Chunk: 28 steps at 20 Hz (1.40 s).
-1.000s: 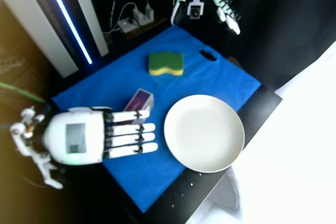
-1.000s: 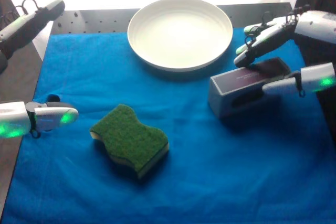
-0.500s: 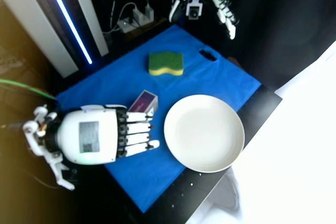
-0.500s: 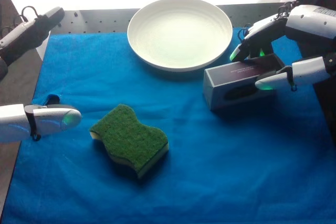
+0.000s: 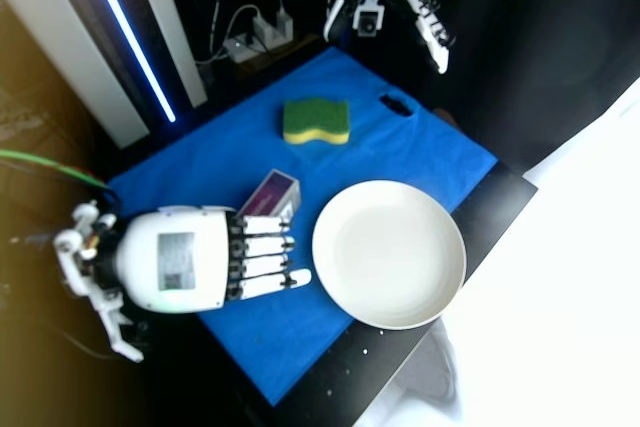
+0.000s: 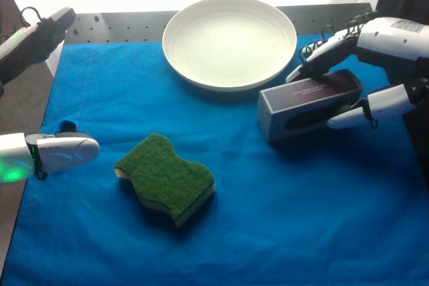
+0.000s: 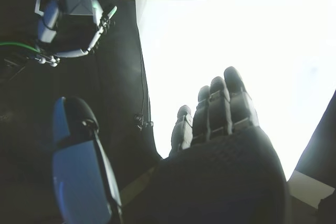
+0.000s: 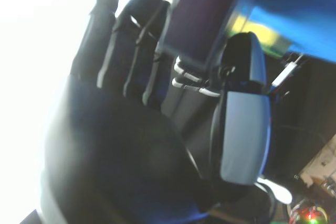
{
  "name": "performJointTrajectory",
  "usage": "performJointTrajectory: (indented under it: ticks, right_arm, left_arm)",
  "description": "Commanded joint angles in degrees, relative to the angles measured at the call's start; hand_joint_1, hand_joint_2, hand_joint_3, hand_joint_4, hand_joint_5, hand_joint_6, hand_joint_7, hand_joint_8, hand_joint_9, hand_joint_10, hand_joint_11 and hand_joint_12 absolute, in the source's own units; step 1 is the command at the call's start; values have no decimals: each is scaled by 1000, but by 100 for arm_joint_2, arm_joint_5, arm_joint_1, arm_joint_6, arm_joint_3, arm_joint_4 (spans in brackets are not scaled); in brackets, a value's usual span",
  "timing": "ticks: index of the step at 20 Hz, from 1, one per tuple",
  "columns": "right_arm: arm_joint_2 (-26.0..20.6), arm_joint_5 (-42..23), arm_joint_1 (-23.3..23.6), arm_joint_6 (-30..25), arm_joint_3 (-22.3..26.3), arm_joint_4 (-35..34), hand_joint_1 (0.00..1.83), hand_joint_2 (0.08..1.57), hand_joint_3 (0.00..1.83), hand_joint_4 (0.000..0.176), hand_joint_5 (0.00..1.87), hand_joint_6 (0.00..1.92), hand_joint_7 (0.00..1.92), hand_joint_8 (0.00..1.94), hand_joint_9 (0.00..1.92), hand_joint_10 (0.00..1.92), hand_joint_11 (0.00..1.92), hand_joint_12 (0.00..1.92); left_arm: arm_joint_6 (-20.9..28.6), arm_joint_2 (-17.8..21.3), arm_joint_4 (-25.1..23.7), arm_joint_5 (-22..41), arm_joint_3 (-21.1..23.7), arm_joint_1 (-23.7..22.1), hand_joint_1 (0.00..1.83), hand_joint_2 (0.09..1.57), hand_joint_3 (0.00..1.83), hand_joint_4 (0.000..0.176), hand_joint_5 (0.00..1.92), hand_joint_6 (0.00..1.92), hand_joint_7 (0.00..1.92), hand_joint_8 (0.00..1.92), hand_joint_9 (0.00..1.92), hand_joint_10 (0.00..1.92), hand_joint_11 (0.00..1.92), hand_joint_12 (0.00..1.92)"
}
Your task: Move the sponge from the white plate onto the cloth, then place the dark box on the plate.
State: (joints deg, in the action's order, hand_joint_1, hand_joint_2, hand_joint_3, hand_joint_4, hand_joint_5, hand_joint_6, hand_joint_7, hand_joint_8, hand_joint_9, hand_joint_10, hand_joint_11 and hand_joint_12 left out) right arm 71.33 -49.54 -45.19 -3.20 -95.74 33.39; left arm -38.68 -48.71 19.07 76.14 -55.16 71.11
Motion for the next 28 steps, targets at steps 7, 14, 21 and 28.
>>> performJointTrajectory:
  ticks: [7,14,21,28]
  right_arm:
    - [9,-657,64,-85,8,-314,1211,1142,0,8,864,1163,981,1082,833,1429,778,1657]
    - [-258,-1606,968,1,246,-409,1258,1051,0,0,1021,868,1216,704,1009,1136,891,1541]
    - [739,-691,1651,-166,-1025,-360,1272,1035,0,0,1027,865,1291,565,1198,956,1022,1400]
    - [1807,1260,2352,-525,-2112,1188,1162,1103,4,0,975,1016,918,1214,1000,1333,954,1505]
  left_arm:
    - [68,-26,54,749,32,40,648,860,2,157,0,0,124,0,182,1,0,568]
    - [91,-53,88,841,52,113,656,850,0,176,0,0,128,0,186,0,0,600]
    - [179,-209,95,917,-74,62,607,843,1,176,0,0,148,3,217,1,0,690]
    - [285,-421,-176,812,-302,-321,549,865,2,162,0,0,142,0,225,3,0,788]
